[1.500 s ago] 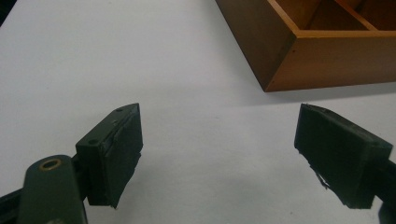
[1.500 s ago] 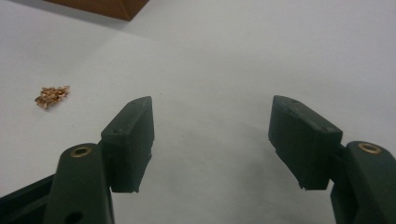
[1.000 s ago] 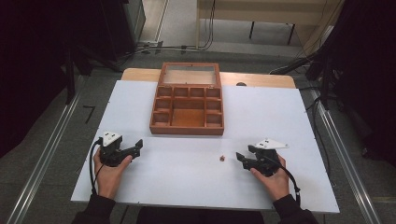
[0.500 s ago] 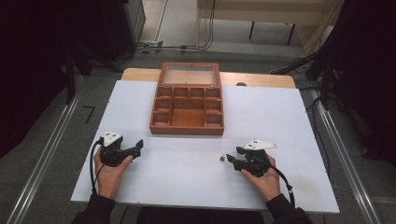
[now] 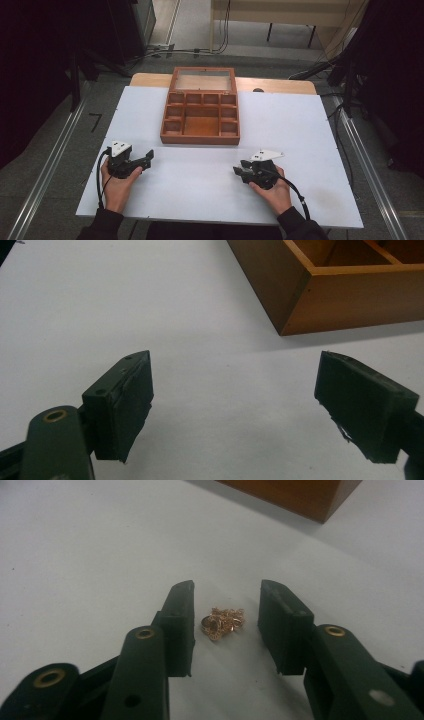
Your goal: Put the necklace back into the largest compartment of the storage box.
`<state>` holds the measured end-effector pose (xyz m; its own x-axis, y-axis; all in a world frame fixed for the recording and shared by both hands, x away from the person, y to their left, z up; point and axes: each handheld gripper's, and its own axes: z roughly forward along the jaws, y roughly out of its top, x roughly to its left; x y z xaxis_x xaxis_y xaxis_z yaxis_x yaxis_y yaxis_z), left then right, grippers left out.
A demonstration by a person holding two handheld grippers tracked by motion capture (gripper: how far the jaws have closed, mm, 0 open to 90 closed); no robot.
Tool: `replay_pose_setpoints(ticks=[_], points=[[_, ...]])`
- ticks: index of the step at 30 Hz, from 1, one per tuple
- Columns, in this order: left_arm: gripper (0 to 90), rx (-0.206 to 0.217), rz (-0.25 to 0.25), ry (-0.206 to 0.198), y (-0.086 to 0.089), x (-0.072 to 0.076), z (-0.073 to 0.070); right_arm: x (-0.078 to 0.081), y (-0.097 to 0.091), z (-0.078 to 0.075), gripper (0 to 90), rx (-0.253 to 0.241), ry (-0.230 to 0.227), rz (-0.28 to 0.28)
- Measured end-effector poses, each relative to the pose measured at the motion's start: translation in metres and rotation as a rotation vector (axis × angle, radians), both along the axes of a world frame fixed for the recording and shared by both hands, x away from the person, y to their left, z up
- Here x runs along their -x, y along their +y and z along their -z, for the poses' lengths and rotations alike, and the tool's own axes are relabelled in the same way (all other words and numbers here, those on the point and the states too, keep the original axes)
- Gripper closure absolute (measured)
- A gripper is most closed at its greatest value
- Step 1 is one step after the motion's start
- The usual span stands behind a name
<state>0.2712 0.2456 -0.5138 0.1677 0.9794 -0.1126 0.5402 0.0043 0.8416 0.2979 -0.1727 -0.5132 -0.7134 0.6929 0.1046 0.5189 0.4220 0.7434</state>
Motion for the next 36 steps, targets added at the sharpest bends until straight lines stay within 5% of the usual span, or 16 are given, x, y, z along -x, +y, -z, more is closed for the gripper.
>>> replay_pose_setpoints(ticks=[18,36], points=[[16.4,-0.001,0.006,0.001,0.000,0.000,0.000,0.003,0.004,0.000,81.9,0.032,-0.025,-0.018],[16.4,0.001,0.009,-0.002,-0.001,0.001,0.000,0.004,-0.007,-0.014,82.5,-0.026,-0.039,0.002]])
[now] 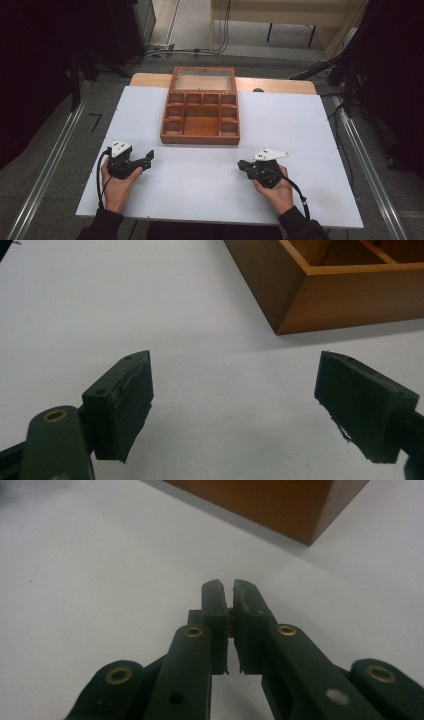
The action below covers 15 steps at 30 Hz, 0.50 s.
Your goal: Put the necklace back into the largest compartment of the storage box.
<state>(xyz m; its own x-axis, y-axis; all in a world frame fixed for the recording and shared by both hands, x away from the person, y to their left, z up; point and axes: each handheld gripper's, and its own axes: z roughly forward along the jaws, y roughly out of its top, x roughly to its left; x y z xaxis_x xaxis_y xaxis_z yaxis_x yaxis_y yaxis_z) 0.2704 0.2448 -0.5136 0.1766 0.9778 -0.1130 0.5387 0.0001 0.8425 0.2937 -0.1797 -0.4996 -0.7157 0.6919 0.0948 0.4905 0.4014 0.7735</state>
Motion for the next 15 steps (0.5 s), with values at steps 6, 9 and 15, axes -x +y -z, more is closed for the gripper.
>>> replay_pose_setpoints(ticks=[6,9,15], points=[[16.4,-0.003,0.002,0.001,0.000,0.000,0.000,0.001,-0.002,-0.004,82.5,-0.015,-0.004,0.002],[16.4,-0.001,0.001,-0.001,0.000,0.000,0.000,0.002,-0.002,-0.007,82.5,-0.023,-0.010,0.002],[16.4,-0.004,0.003,0.001,-0.001,0.000,0.000,0.002,-0.002,-0.014,82.5,-0.039,-0.023,0.000]])
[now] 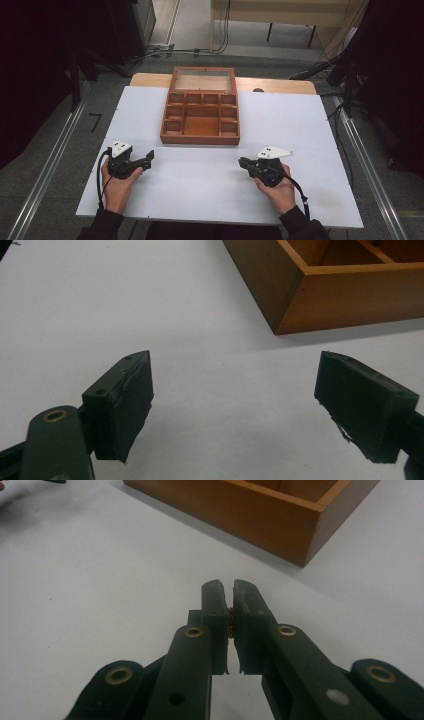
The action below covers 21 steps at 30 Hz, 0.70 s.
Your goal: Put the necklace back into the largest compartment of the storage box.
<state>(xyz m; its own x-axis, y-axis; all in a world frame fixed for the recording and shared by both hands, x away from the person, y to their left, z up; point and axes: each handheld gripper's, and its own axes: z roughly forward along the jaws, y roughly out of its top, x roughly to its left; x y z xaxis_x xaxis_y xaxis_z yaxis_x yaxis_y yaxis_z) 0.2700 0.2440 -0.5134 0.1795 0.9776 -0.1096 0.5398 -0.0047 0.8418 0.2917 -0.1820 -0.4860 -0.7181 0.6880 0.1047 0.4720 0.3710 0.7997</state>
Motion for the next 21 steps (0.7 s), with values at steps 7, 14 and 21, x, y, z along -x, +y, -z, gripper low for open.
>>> replay_pose_setpoints(ticks=[7,14,21], points=[[16.4,0.001,0.001,0.000,0.000,0.000,0.000,-0.001,0.002,-0.003,82.5,-0.005,-0.011,0.000],[16.4,0.003,0.003,-0.001,-0.001,0.000,0.000,-0.003,0.006,-0.006,82.5,-0.005,-0.020,-0.003],[16.4,0.004,0.005,0.000,-0.001,0.000,0.000,-0.005,0.011,-0.007,82.5,-0.007,-0.021,-0.009]])
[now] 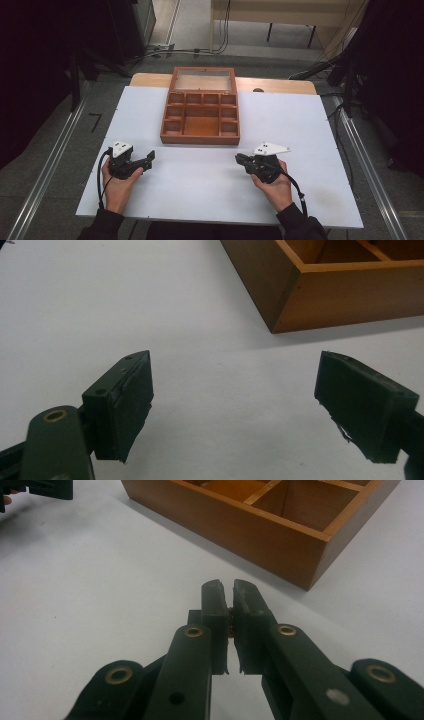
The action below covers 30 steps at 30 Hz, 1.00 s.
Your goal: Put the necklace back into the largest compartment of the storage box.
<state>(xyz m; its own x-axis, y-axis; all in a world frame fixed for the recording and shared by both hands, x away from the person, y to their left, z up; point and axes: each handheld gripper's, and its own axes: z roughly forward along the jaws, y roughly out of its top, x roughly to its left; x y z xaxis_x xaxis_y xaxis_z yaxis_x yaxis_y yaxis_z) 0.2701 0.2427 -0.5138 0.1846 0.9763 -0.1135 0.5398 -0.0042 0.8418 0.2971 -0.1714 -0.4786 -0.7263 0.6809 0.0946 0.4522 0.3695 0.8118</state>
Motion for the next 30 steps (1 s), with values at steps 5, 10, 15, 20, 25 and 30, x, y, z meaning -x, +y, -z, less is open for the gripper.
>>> replay_pose_setpoints(ticks=[5,10,15,20,25,30], points=[[16.4,0.001,-0.001,0.000,0.000,0.000,0.000,-0.002,0.003,-0.001,82.5,0.001,-0.003,-0.004],[16.4,0.002,0.000,-0.001,0.000,0.000,0.000,-0.003,0.005,-0.003,82.5,-0.002,-0.002,-0.004],[16.4,0.001,0.000,-0.001,0.000,0.000,0.000,-0.006,0.008,-0.004,82.5,-0.004,-0.007,-0.007],[16.4,0.001,0.000,-0.002,0.000,0.000,0.000,-0.007,0.009,-0.004,82.5,-0.005,-0.007,-0.007],[16.4,0.003,0.000,-0.003,0.000,0.000,0.000,-0.008,0.012,-0.005,82.5,-0.002,-0.006,-0.010],[16.3,0.004,0.000,-0.004,0.000,0.000,0.000,-0.010,0.014,-0.005,82.5,-0.003,-0.008,-0.011]])
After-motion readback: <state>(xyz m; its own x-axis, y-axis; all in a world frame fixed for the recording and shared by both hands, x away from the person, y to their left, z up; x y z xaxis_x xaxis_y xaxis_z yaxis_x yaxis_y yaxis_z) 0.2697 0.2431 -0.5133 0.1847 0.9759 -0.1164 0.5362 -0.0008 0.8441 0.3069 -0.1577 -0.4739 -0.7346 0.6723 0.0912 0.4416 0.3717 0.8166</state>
